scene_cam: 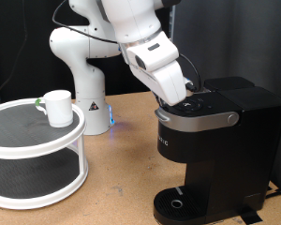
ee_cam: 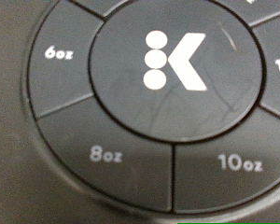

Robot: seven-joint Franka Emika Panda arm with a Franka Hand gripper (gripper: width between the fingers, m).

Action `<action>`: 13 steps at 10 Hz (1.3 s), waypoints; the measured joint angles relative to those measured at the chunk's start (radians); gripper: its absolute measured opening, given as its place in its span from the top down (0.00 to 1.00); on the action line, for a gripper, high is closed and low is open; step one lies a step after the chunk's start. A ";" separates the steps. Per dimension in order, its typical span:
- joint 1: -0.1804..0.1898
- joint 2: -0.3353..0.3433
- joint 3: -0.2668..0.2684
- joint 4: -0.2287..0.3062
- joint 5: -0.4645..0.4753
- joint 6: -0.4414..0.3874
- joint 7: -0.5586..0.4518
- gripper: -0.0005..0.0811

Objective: Make a cup of coffee with the keurig machine

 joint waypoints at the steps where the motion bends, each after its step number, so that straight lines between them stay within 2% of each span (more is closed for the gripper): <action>1: 0.000 -0.001 -0.001 0.000 0.005 -0.003 0.000 0.99; 6: -0.006 -0.035 -0.059 0.061 0.116 -0.171 -0.085 0.99; 10: -0.008 -0.034 -0.070 0.059 0.144 -0.167 -0.098 0.99; 13: -0.032 -0.043 -0.120 0.071 0.166 -0.212 -0.165 0.99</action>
